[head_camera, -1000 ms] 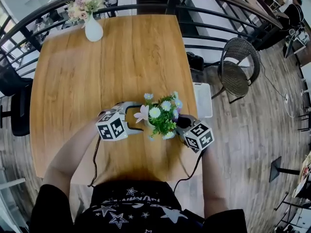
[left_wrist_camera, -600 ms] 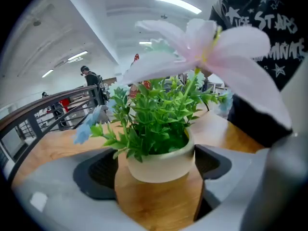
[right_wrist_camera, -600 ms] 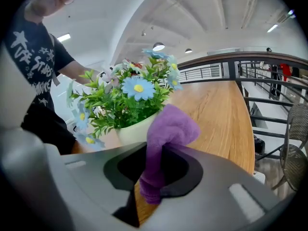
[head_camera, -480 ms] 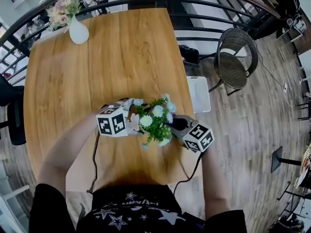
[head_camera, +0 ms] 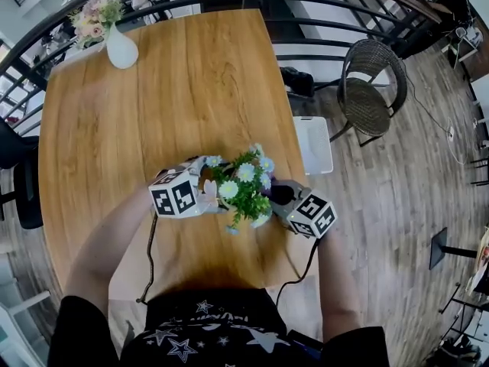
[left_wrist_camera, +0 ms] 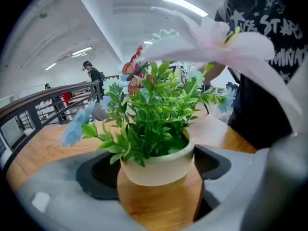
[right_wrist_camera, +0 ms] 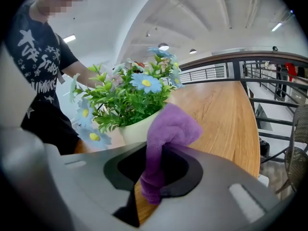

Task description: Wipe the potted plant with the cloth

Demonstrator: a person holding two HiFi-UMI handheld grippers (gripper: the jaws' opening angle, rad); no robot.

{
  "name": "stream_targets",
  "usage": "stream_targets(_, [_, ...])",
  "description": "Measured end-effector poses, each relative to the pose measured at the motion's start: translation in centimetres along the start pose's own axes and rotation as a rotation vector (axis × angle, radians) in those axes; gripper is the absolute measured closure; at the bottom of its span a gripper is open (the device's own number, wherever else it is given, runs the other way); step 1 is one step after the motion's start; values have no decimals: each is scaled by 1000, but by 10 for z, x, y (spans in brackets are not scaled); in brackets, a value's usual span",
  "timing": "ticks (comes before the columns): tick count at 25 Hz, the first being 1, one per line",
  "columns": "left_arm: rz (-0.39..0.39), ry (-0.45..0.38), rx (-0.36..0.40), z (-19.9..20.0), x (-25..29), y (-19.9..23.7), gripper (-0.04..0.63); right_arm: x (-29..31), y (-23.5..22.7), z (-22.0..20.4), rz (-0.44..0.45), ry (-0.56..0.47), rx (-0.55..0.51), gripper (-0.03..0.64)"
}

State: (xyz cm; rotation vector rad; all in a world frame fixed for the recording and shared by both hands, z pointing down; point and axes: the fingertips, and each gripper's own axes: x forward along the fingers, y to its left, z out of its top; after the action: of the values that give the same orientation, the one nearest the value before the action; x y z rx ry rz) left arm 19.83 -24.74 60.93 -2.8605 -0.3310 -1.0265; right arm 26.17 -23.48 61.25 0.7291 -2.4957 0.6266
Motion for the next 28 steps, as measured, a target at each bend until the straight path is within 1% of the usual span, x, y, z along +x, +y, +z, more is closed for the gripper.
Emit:
stream_targets(5, [50,-11,-45,1,-1,4,97,-4,7,-3,-45,-33,47,537])
stream_targets(8, [100,-28,-85,-1,-1,6,97,-6,14,-7,-69,-49,77,537])
stream_targets(13, [177,-21,-140,0,-3,10,97,-6,21,-8,-140,-74,118,537])
stream_targets(16, [238,-17,-190,-1,-2,9,97,-6,25,-9,-167,-96,152,537])
stream_targets(21, [347,-2,-295,-2,-3,7,97,-5,33,-7,-188,-127,189,537])
stream_targets(25, [452,-2,-380,-3,-5,7,97,0,44,-4,-178,-134,193,537])
stream_targets(28, [504,-6,-424,-4,-4,5,97,1,51,-3,-167,-128,189,536])
